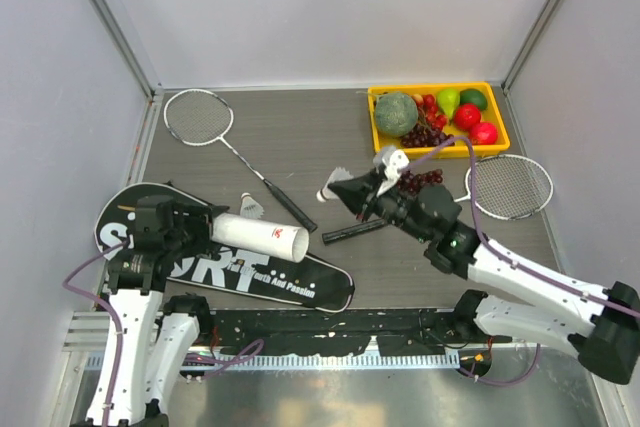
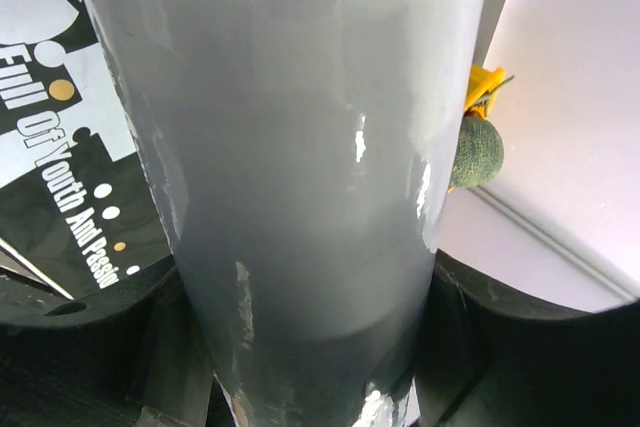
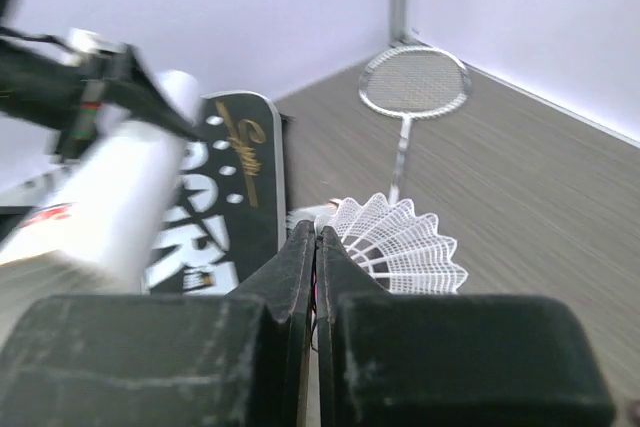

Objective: Pack up the badminton gear

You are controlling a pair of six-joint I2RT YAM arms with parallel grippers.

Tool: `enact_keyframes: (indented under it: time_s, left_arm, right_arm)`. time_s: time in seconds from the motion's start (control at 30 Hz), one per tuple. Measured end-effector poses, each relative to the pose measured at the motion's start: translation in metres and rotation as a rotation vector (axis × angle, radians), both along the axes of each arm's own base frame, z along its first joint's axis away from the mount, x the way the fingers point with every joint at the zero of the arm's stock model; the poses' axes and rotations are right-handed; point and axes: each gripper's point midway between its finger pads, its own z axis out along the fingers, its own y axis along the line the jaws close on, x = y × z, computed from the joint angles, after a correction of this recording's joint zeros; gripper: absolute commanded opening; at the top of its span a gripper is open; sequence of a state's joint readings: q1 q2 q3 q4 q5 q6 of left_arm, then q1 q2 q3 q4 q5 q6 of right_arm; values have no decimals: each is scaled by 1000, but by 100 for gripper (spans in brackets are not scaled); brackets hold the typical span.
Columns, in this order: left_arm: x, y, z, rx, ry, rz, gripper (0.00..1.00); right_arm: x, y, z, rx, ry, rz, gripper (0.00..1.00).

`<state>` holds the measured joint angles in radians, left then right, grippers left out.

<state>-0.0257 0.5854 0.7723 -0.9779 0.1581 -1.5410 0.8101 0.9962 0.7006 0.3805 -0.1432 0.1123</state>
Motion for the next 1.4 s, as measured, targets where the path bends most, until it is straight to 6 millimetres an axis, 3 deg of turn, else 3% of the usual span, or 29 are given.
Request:
enact_keyframes:
  time_s: [0.1, 0.23, 0.37, 0.5, 0.9, 1.3, 1.33, 1.4]
  left_arm:
    - [3, 1, -3, -16, 28, 30, 8]
    - [6, 6, -3, -15, 36, 69, 8]
    - [10, 11, 4, -13, 22, 112, 8]
    - [11, 13, 4, -31, 27, 147, 8]
    - [14, 15, 7, -98, 39, 226, 8]
    - [11, 15, -6, -103, 58, 232, 8]
    - [11, 15, -6, -103, 59, 232, 8]
    - [11, 14, -5, -109, 56, 233, 8]
  right_arm:
    - [-38, 4, 14, 72, -55, 21, 5]
    - [-66, -11, 44, 202, -116, 1, 5]
    - [-78, -22, 67, 302, -142, -2, 5]
    - [-82, -23, 74, 358, -140, 8, 6]
    - [-79, 14, 41, 364, -42, 59, 5]
    - [-100, 70, 21, 371, 29, 138, 5]
    - [-101, 73, 23, 378, 31, 137, 7]
    - [-103, 77, 23, 391, 36, 132, 21]
